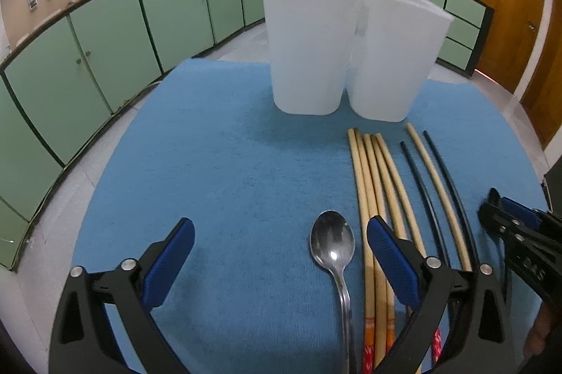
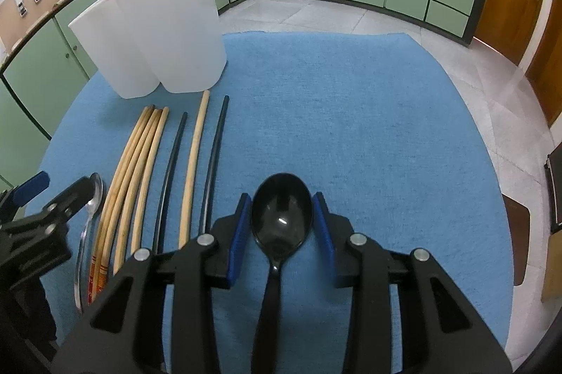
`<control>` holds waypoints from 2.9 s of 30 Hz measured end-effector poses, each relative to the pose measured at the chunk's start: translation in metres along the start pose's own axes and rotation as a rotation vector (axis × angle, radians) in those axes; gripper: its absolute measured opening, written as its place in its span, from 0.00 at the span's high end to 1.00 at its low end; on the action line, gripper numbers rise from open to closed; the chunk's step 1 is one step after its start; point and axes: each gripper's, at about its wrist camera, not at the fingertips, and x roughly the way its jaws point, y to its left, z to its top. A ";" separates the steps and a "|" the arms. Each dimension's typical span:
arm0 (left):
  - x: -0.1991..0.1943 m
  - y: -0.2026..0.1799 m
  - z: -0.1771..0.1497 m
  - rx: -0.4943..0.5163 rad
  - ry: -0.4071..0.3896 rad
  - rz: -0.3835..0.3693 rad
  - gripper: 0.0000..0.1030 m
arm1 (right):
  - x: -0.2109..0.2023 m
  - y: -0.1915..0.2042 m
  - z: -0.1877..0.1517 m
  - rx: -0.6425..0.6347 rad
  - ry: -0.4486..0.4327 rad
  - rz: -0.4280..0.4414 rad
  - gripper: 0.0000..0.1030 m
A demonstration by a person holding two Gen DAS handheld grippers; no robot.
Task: Organize utensils
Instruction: 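Grasp the black plastic spoon with the right tool while the left tool grasps the metal spoon, then carry both spoons over the white holder and open both tools to drop them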
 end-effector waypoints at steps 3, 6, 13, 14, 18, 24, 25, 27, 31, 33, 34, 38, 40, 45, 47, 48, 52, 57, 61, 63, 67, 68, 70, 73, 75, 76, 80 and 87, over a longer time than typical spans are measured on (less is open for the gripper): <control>0.009 -0.001 0.003 -0.009 0.033 -0.013 0.11 | 0.000 0.001 -0.002 -0.007 -0.005 -0.001 0.66; 0.013 0.001 0.004 -0.025 0.049 -0.019 0.12 | 0.000 0.003 -0.002 -0.012 -0.008 -0.004 0.66; 0.011 0.002 0.005 -0.035 0.060 -0.061 0.44 | 0.000 0.003 -0.002 -0.033 -0.003 -0.003 0.66; 0.009 0.001 0.006 -0.034 0.054 -0.074 0.57 | -0.001 0.003 -0.001 -0.036 0.000 -0.002 0.66; 0.005 0.003 0.005 -0.054 0.043 -0.137 0.73 | 0.001 0.006 0.002 -0.053 0.018 -0.005 0.66; -0.007 -0.002 -0.001 -0.037 -0.018 -0.195 0.73 | 0.003 0.009 0.006 -0.097 0.043 0.002 0.64; -0.012 0.000 -0.004 -0.034 -0.034 -0.201 0.73 | 0.001 0.009 0.007 -0.099 0.043 0.003 0.67; -0.021 0.000 -0.007 -0.016 -0.088 -0.212 0.73 | -0.001 0.004 0.009 -0.074 0.048 0.038 0.67; -0.044 0.002 -0.008 0.022 -0.204 -0.219 0.74 | -0.022 -0.011 0.013 -0.005 -0.054 0.095 0.68; -0.054 0.005 -0.008 0.022 -0.260 -0.222 0.74 | -0.036 -0.016 0.015 0.011 -0.126 0.123 0.68; -0.060 0.008 -0.007 0.023 -0.288 -0.220 0.74 | -0.046 -0.017 0.018 0.006 -0.177 0.132 0.68; -0.079 0.012 -0.004 0.028 -0.392 -0.206 0.74 | -0.072 -0.014 0.026 -0.041 -0.328 0.138 0.68; -0.086 0.016 0.000 0.017 -0.432 -0.211 0.74 | -0.080 -0.014 0.033 -0.041 -0.394 0.165 0.68; -0.100 0.025 0.010 0.006 -0.505 -0.221 0.74 | -0.082 -0.018 0.054 -0.021 -0.472 0.220 0.67; -0.104 0.025 0.014 0.006 -0.524 -0.220 0.74 | -0.082 -0.021 0.064 -0.008 -0.490 0.245 0.67; -0.106 0.025 0.017 0.004 -0.530 -0.220 0.74 | -0.084 -0.021 0.068 -0.006 -0.500 0.254 0.67; -0.120 0.029 0.034 -0.013 -0.577 -0.233 0.74 | -0.088 -0.017 0.090 -0.019 -0.552 0.280 0.67; -0.148 0.039 0.075 -0.028 -0.671 -0.279 0.74 | -0.092 -0.004 0.124 -0.029 -0.617 0.322 0.67; -0.159 0.045 0.114 -0.047 -0.750 -0.305 0.74 | -0.096 0.005 0.160 -0.020 -0.680 0.352 0.67; -0.158 0.045 0.131 -0.047 -0.779 -0.294 0.74 | -0.092 0.009 0.177 -0.001 -0.697 0.366 0.67; -0.133 0.044 0.159 -0.052 -0.784 -0.268 0.74 | -0.071 0.014 0.202 0.032 -0.699 0.360 0.67; -0.121 0.044 0.166 -0.056 -0.769 -0.268 0.74 | -0.065 0.016 0.205 0.031 -0.699 0.348 0.67; -0.105 0.043 0.171 -0.066 -0.742 -0.269 0.74 | -0.049 0.019 0.212 0.029 -0.680 0.313 0.67; -0.077 0.042 0.172 -0.059 -0.684 -0.272 0.74 | -0.025 0.021 0.211 0.034 -0.630 0.300 0.67; -0.060 0.041 0.168 -0.051 -0.639 -0.271 0.73 | -0.016 0.026 0.204 0.017 -0.613 0.295 0.66; -0.055 0.040 0.166 -0.048 -0.624 -0.272 0.73 | -0.014 0.028 0.201 0.011 -0.608 0.293 0.65; -0.041 0.041 0.158 -0.052 -0.581 -0.266 0.72 | -0.009 0.029 0.190 0.002 -0.583 0.285 0.58; -0.058 0.044 0.139 -0.043 -0.574 -0.225 0.45 | -0.033 0.020 0.167 0.007 -0.574 0.241 0.25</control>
